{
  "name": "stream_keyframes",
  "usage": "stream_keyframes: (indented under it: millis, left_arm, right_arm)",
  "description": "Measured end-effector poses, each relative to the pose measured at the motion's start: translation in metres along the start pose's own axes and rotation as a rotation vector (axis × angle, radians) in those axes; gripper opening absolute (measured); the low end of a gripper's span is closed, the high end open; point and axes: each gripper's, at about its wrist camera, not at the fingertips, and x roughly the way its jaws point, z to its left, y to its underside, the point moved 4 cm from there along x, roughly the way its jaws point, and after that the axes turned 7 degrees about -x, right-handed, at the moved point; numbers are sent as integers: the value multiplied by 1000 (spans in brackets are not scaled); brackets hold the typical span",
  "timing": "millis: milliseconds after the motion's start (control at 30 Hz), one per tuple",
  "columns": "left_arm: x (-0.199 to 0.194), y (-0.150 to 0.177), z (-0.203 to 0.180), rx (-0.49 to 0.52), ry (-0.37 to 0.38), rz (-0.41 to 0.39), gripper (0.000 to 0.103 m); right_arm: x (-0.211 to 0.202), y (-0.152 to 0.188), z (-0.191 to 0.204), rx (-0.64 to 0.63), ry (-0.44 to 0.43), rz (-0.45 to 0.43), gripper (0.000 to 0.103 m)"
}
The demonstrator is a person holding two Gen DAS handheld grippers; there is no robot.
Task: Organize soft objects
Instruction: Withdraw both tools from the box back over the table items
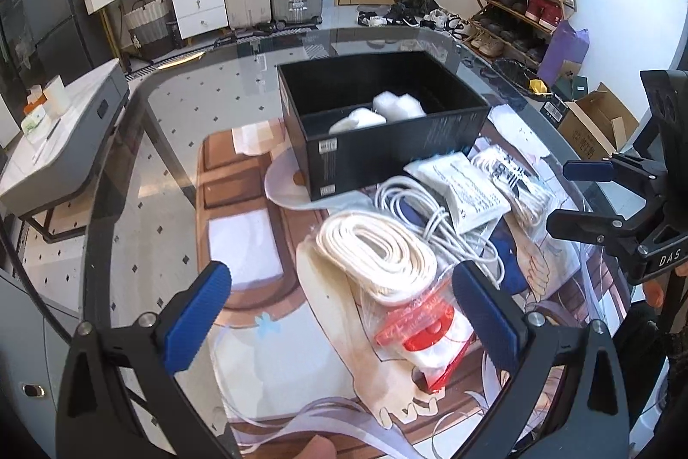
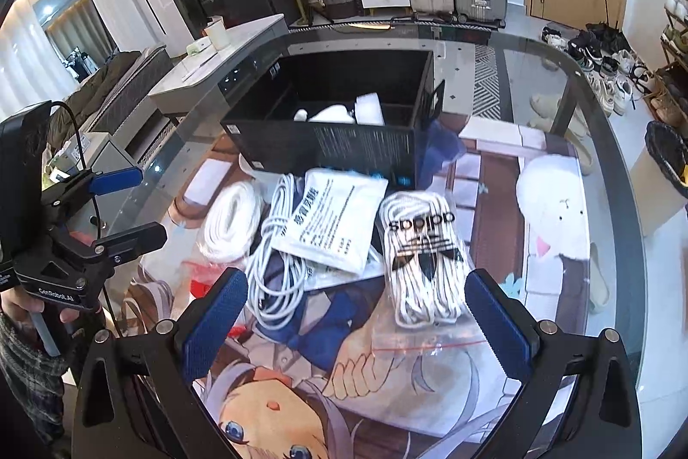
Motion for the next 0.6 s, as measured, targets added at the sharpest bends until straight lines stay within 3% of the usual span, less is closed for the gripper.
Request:
stream_keyframes:
  millis: [600]
  left_arm:
    - [19,40,-14,-39,37,96,103]
  right_arm:
    - [22,20,-21,10,46,69,103]
